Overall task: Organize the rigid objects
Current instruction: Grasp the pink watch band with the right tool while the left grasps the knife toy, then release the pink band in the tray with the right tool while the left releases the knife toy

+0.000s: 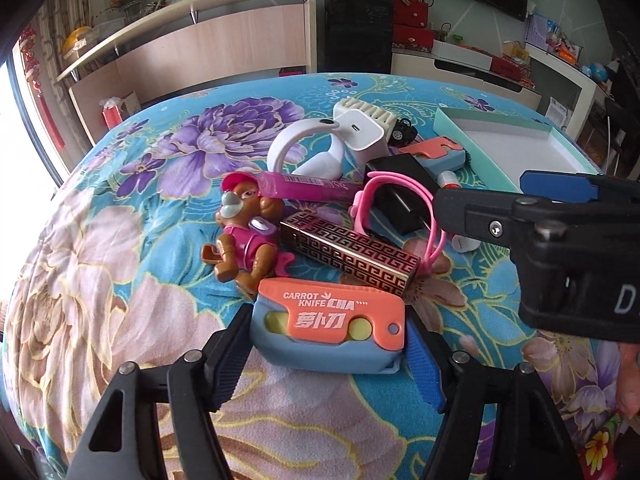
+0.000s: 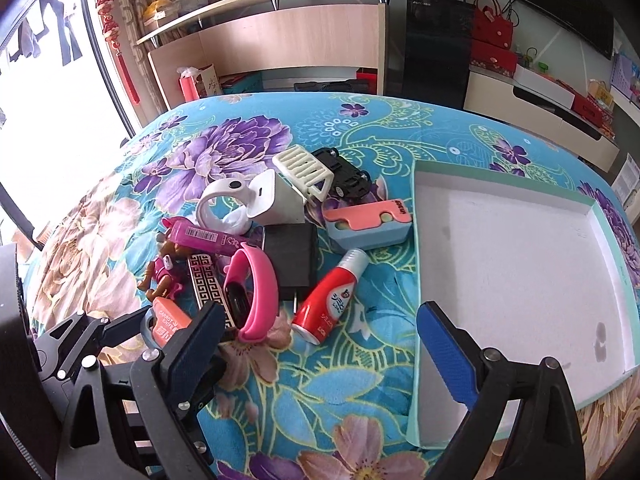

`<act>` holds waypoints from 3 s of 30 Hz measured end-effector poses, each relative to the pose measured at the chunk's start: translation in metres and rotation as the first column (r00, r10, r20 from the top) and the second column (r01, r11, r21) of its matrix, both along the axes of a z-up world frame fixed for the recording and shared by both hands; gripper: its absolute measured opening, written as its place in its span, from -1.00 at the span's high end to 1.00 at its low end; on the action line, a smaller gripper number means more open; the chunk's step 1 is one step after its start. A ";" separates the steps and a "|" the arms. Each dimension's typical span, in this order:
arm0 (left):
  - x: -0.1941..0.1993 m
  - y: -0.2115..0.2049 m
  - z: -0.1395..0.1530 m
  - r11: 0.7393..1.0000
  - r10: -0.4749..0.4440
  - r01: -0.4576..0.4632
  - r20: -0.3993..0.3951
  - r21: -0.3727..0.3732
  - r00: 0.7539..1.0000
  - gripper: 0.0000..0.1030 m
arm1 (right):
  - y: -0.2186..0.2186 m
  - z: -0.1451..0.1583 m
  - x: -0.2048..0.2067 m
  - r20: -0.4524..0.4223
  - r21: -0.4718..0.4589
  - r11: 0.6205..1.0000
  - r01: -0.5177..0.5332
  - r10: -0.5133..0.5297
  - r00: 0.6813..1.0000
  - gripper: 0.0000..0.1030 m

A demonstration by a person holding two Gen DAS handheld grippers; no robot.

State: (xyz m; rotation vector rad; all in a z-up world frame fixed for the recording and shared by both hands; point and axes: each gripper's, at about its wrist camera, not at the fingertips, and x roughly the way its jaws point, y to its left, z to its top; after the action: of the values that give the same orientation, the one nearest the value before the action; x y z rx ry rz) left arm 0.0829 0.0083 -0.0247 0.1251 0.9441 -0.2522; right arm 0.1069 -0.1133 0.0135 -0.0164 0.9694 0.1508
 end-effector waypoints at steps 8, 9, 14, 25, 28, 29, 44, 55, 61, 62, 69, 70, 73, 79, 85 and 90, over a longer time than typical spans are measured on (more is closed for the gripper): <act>0.001 0.015 -0.002 0.999 0.043 -0.043 0.004 -0.002 0.999 -0.43 | 0.017 -0.014 0.014 -0.022 -0.002 1.000 -0.023 0.023 0.999 0.16; 0.002 0.016 -0.003 0.999 0.046 -0.045 0.004 -0.004 0.999 -0.43 | 0.018 -0.014 0.015 -0.019 -0.008 1.000 -0.025 0.025 0.999 0.20; 0.002 0.015 -0.004 0.999 0.048 -0.048 0.000 -0.005 0.999 -0.43 | 0.020 -0.015 0.015 -0.011 -0.009 1.000 -0.028 0.028 1.000 0.53; 0.001 0.013 -0.006 0.998 0.060 -0.060 0.007 -0.002 0.998 -0.43 | 0.022 -0.016 0.018 0.000 0.007 0.999 -0.033 0.033 0.999 0.78; 0.000 0.014 -0.004 0.998 0.065 -0.065 0.020 -0.007 0.998 -0.42 | 0.016 -0.012 0.017 0.012 0.057 0.998 -0.026 0.025 1.000 0.79; -0.001 0.014 -0.002 0.998 0.065 -0.065 0.028 -0.007 0.998 -0.42 | 0.014 -0.010 0.015 0.021 0.067 0.998 -0.020 0.019 1.000 0.79; 0.000 -0.020 0.050 0.999 0.021 -0.026 0.154 0.030 0.988 -0.42 | -0.045 0.006 0.013 0.072 0.212 0.972 0.102 -0.120 0.990 0.79; 0.032 -0.098 0.058 0.996 -0.088 0.083 0.135 0.043 0.987 -0.42 | -0.128 0.012 0.007 0.082 0.214 0.931 0.295 -0.318 0.944 0.79; 0.046 -0.150 0.055 0.985 -0.169 0.162 0.126 0.065 0.978 -0.42 | -0.179 0.009 -0.004 0.073 0.165 0.879 0.447 -0.463 0.883 0.79; 0.048 -0.158 0.054 0.982 -0.182 0.175 0.124 0.067 0.975 -0.42 | -0.187 0.007 -0.005 0.067 0.155 0.868 0.472 -0.486 0.871 0.79; 0.063 -0.209 0.042 0.967 -0.251 0.244 0.094 0.073 0.963 -0.42 | -0.220 0.000 -0.015 0.037 0.110 0.817 0.566 -0.572 0.819 0.78; 0.064 -0.213 0.039 0.966 -0.254 0.248 0.089 0.076 0.963 -0.42 | -0.222 -0.001 -0.016 0.032 0.107 0.813 0.572 -0.578 0.815 0.78; 0.068 -0.219 0.034 0.967 -0.250 0.245 0.076 0.074 0.965 -0.42 | -0.226 -0.004 -0.016 0.018 0.095 0.811 0.578 -0.582 0.813 0.76; 0.072 -0.214 0.029 0.975 -0.217 0.214 0.052 0.055 0.975 -0.43 | -0.224 -0.004 -0.014 0.012 0.086 0.811 0.579 -0.582 0.813 0.76; 0.075 -0.202 0.036 0.983 -0.183 0.182 0.051 0.026 0.982 -0.48 | -0.222 -0.001 -0.013 0.022 0.074 0.812 0.580 -0.582 0.813 0.73; 0.073 -0.184 0.051 0.990 -0.136 0.137 0.081 -0.013 0.987 -0.72 | -0.220 0.001 -0.013 0.033 0.062 0.811 0.581 -0.584 0.811 0.32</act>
State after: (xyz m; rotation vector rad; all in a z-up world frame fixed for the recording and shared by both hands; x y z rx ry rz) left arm 0.1558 -0.1759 0.0259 0.1823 0.8547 -0.3797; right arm 0.0940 -0.3337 0.0148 0.3232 0.8795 -0.3970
